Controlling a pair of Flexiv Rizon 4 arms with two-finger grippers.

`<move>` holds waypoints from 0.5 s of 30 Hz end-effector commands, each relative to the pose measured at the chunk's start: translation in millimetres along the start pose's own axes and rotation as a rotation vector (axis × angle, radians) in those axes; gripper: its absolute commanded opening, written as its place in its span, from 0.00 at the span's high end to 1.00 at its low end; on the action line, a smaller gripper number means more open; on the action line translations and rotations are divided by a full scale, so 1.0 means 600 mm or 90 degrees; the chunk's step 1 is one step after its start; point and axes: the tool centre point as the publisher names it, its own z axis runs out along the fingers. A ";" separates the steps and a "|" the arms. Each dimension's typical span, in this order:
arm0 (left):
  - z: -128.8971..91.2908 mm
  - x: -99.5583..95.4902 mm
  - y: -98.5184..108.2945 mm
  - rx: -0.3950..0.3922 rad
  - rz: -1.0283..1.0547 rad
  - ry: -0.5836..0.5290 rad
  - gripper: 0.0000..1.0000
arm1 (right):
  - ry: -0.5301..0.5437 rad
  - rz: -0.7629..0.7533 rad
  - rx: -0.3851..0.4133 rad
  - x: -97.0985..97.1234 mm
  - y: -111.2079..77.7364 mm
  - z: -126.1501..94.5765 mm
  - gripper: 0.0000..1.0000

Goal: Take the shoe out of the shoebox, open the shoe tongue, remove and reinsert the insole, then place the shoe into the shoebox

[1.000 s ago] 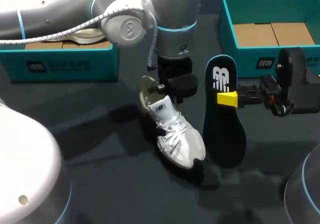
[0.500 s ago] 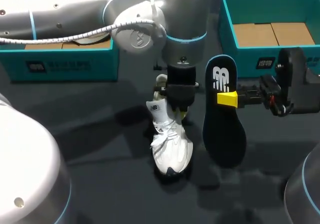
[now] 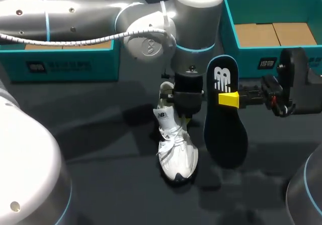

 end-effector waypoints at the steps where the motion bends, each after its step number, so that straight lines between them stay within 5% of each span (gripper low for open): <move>1: 0.013 -0.016 0.003 0.005 -0.006 0.013 1.00 | -0.004 0.001 0.000 0.004 -0.002 0.000 1.00; 15: 0.046 -0.036 0.008 -0.008 -0.059 0.023 1.00 | -0.004 0.001 0.000 0.004 -0.002 0.000 1.00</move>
